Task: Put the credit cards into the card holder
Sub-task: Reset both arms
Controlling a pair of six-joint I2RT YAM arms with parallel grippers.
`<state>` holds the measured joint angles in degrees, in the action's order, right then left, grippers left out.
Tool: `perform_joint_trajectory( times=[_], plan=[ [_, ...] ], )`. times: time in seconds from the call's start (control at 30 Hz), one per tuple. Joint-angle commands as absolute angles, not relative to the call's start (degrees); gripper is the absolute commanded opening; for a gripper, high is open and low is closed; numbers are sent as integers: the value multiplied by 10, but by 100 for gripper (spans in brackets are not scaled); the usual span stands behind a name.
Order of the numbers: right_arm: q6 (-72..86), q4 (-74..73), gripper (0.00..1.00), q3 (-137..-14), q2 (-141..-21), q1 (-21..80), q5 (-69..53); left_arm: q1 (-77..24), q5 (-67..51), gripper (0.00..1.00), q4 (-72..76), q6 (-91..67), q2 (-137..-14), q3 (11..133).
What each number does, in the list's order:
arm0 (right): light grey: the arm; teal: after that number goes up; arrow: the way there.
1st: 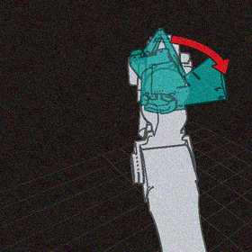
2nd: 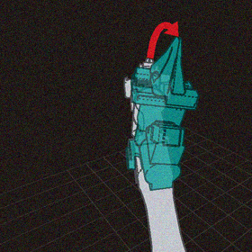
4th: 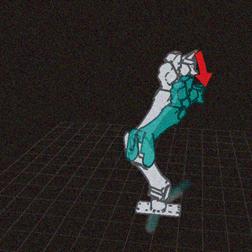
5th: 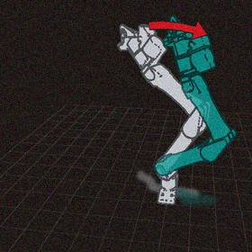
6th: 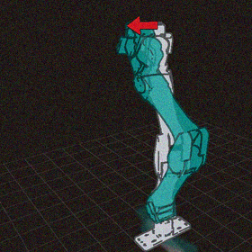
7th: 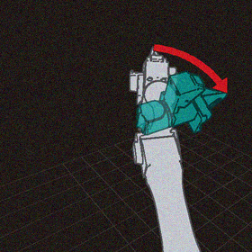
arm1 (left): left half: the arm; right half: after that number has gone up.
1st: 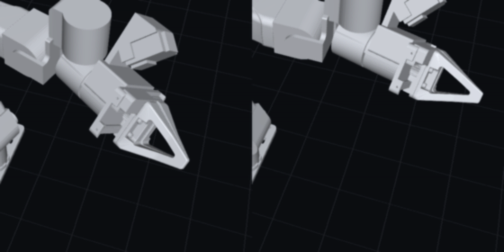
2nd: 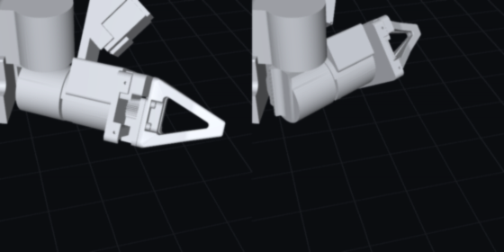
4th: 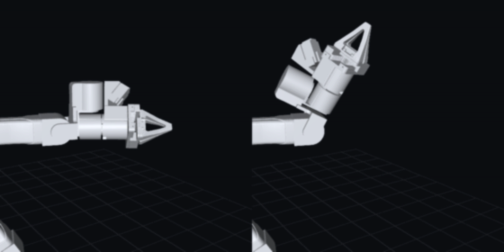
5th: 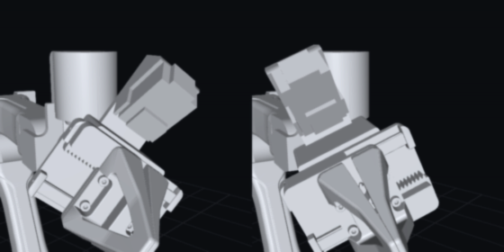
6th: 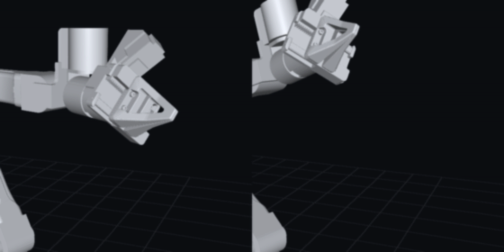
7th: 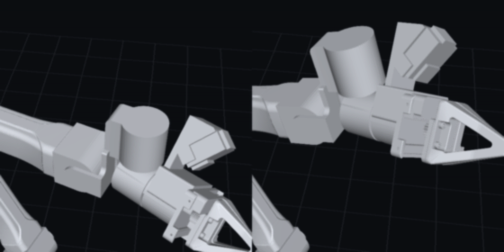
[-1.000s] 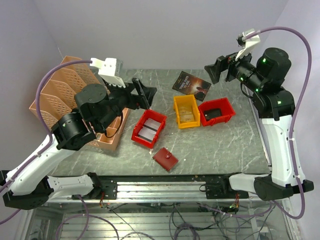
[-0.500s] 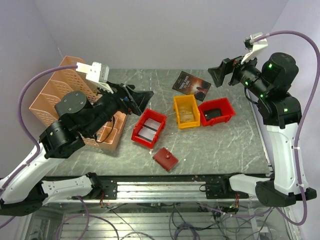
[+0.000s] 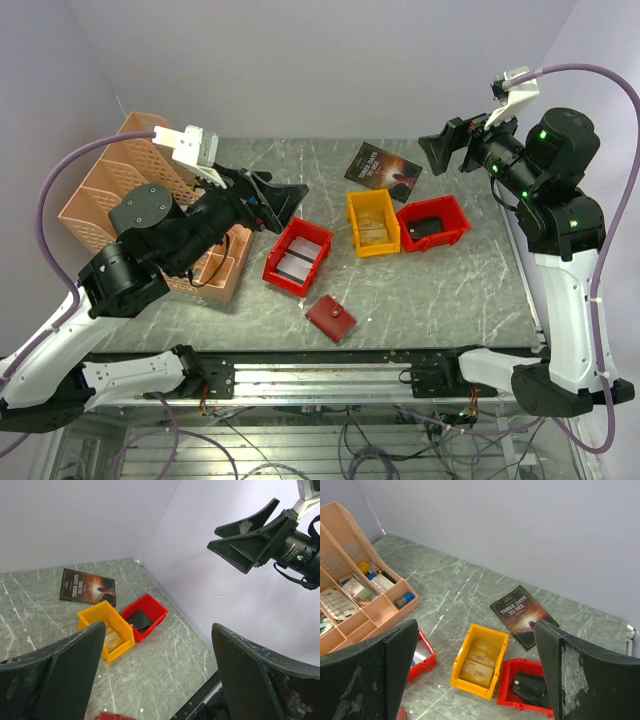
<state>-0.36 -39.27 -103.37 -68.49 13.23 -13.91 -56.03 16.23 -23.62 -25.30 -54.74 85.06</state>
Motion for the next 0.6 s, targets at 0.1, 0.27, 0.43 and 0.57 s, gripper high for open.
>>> perform_joint_trajectory(
  times=[0.1, 0.27, 0.43, 0.57],
  plan=[
    [10, -387, 100, -1022, -675, 128, -131, -558, 152, 98, -225, -248, -541, 846],
    [14, -389, 100, -1027, -680, 127, -133, -558, 155, 98, -218, -246, -539, 841],
    [14, -389, 100, -1031, -686, 124, -135, -558, 154, 98, -218, -241, -542, 840],
    [14, -382, 100, -1020, -683, 118, -136, -557, 153, 98, -216, -238, -540, 835]
  ],
)
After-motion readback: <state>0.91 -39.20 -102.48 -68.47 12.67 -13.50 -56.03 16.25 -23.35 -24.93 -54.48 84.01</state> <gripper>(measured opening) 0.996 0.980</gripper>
